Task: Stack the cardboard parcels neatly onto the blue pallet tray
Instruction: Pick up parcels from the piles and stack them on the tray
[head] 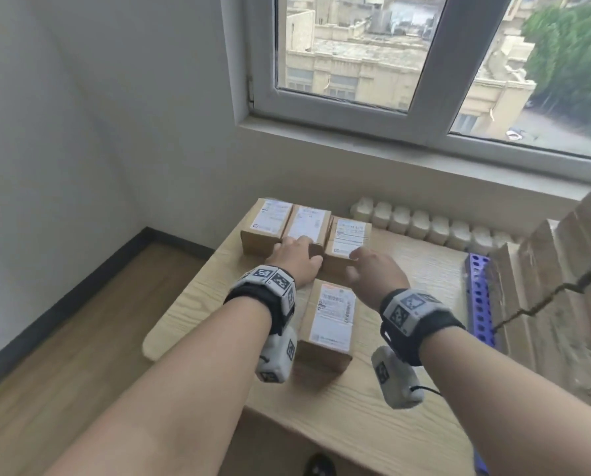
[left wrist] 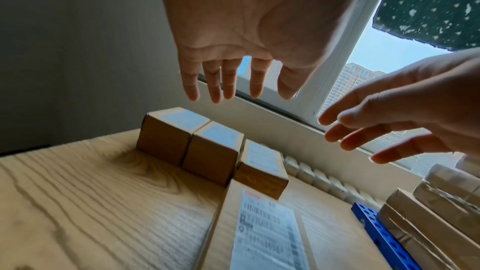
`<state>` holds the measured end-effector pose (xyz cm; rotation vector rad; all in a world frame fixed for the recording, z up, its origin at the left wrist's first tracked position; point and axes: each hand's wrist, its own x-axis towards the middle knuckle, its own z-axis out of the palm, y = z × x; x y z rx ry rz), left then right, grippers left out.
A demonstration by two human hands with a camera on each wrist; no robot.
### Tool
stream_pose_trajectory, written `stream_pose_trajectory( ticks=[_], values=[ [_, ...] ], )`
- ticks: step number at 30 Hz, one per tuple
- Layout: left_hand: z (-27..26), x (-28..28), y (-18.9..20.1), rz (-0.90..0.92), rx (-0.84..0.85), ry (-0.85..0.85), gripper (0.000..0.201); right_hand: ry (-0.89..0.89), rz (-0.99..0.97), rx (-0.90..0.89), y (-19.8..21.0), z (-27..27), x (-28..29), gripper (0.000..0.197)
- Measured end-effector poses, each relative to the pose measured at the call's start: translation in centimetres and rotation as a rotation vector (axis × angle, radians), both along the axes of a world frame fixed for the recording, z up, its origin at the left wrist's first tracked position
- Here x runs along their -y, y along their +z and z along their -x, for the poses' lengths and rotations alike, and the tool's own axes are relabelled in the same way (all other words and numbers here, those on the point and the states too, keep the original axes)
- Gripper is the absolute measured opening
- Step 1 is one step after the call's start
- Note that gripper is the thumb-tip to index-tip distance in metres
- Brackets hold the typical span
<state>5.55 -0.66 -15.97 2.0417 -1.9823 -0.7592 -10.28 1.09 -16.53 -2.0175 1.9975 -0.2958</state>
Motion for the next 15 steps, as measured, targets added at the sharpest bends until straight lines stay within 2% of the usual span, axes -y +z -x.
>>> stream_pose_trajectory(
  ticks=[4,8,15],
  values=[
    [0.9,0.9,-3.4,-0.079,-0.046,0.004,0.057,-0.016,-0.073,0.026,-3.4,0.5,1.1,0.032],
    [1.7,2.2,-6.8,-0.205,-0.067,0.022,0.064,-0.075,-0.183,0.079,-6.4,1.6,2.0,0.052],
    [3.6,4.5,-10.8,-0.377,-0.141,0.085,0.073,-0.188,-0.382,0.254,-10.7,3.7,3.0,0.069]
  ],
)
